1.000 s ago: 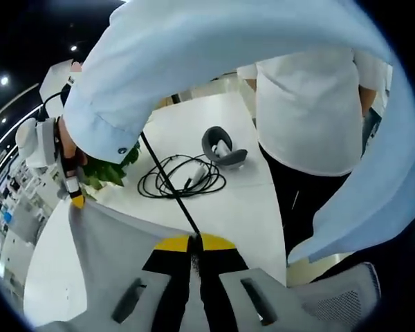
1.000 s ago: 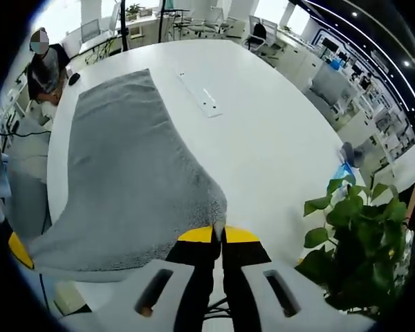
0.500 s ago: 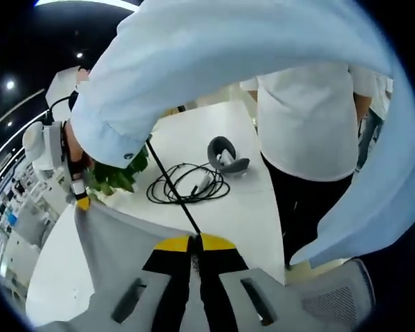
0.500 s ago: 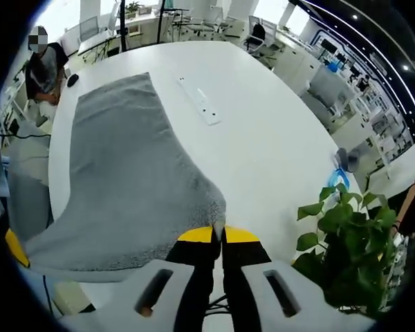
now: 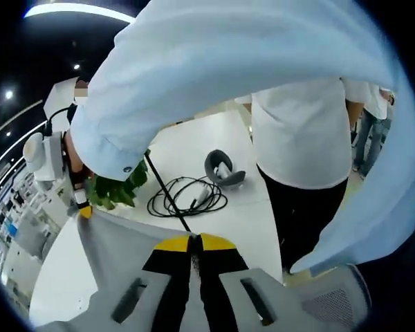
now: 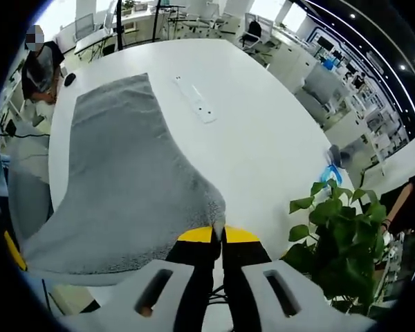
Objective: Fold the towel on the table until its edges align and the towel forms a compact rectangular stack.
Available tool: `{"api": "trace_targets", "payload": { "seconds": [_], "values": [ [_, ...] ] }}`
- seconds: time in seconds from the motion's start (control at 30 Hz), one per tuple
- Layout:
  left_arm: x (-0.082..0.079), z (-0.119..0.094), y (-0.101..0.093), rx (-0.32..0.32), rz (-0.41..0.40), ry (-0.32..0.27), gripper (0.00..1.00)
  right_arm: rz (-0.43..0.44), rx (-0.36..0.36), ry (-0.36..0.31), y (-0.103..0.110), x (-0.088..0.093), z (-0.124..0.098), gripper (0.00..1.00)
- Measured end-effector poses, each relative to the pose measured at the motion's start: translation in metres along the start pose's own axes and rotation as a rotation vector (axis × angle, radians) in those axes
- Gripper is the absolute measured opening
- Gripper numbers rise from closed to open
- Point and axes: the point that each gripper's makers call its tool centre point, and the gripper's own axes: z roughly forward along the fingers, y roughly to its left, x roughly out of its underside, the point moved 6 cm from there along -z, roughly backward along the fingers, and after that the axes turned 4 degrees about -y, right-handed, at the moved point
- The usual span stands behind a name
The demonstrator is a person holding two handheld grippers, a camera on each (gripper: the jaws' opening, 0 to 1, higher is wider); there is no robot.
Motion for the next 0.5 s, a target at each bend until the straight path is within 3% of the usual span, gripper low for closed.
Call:
{"api": "trace_targets", "payload": {
  "seconds": [0.43,0.5],
  "values": [
    [-0.013,0.000,-0.001,0.027,0.030,-0.039,0.04,0.011,0.029,0.015,0.003,0.006,-0.019,0.01],
    [-0.015,-0.001,-0.001,0.028,0.032,-0.044,0.04,0.011,0.032,0.015,-0.005,0.005,-0.019,0.01]
  ]
}}
